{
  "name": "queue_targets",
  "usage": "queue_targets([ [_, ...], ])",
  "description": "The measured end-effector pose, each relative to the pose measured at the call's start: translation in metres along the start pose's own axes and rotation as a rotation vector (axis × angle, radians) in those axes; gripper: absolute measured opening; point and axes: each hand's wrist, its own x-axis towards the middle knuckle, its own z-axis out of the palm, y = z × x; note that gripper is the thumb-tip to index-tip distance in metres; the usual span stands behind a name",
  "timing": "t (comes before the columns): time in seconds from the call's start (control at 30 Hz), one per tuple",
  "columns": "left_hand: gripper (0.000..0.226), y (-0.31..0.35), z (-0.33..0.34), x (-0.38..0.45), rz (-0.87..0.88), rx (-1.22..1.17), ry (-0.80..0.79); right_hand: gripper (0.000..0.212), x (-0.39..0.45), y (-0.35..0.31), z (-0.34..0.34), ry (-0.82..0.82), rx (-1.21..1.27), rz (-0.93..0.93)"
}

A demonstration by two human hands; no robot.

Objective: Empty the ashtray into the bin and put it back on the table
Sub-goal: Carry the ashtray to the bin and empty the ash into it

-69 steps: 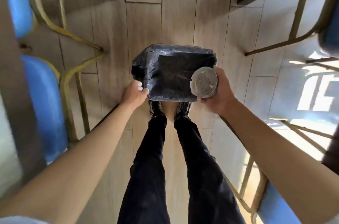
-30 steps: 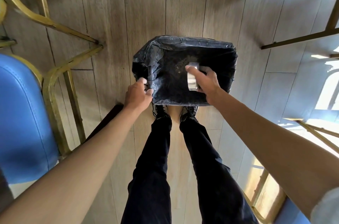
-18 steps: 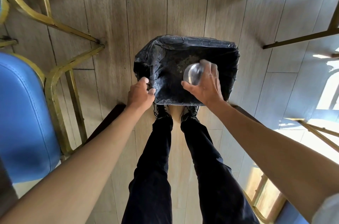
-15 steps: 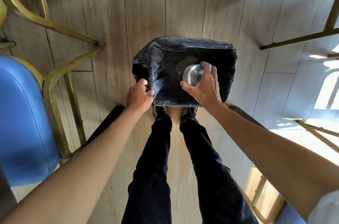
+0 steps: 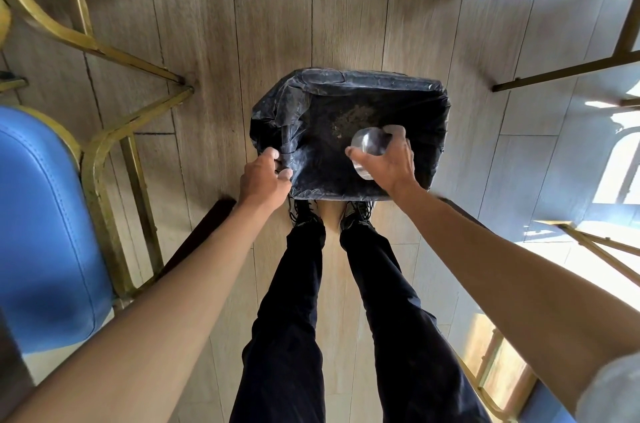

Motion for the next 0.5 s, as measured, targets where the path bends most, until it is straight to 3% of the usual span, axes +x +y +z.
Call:
queue_targets([
  [0.1,0.039,-0.001,0.001,0.0,-0.001,-0.012,0.004,0.085,0.004,0.001,-0.01,-0.145,0.405,0.279],
  [0.3,0.04,0.0,0.002,0.001,0.003,-0.006,0.014,0.029,-0.001,0.001,-0.036,-0.472,0.752,0.28],
  [0.37,0.04,0.0,0.002,0.001,0.002,-0.004,0.01,0.035,0.0,0.005,-0.042,-0.506,0.829,0.324],
  [0.5,0.042,-0.002,0.002,0.001,0.006,0.009,0.005,0.072,-0.002,0.01,-0.047,-0.528,0.961,0.409],
])
